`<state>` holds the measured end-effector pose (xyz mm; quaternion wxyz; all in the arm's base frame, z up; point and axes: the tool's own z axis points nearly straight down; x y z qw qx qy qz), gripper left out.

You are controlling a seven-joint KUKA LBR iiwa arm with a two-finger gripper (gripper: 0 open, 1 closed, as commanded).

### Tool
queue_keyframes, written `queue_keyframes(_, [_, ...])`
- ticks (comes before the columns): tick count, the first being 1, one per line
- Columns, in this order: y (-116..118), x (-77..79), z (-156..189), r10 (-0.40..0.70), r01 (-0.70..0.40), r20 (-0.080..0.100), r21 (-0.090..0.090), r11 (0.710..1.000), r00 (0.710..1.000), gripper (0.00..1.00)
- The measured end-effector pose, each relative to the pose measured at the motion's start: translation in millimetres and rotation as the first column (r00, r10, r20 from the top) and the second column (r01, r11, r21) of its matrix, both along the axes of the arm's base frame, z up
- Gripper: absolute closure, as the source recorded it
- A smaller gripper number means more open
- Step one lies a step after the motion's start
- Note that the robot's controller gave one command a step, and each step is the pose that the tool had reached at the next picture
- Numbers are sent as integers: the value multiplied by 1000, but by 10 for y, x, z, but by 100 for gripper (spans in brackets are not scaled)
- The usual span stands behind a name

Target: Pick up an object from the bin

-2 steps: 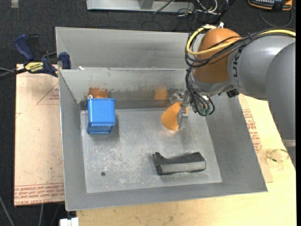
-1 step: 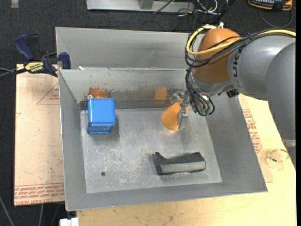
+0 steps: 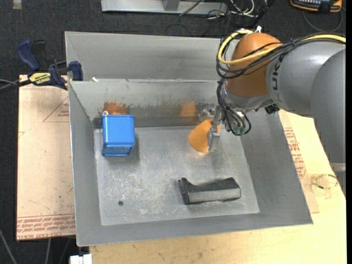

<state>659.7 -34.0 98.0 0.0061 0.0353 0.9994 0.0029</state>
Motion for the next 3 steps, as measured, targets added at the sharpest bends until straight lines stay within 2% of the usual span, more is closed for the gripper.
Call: queue_keyframes(3, [1,0,-1,1,-1,0,0,1000,1000,100])
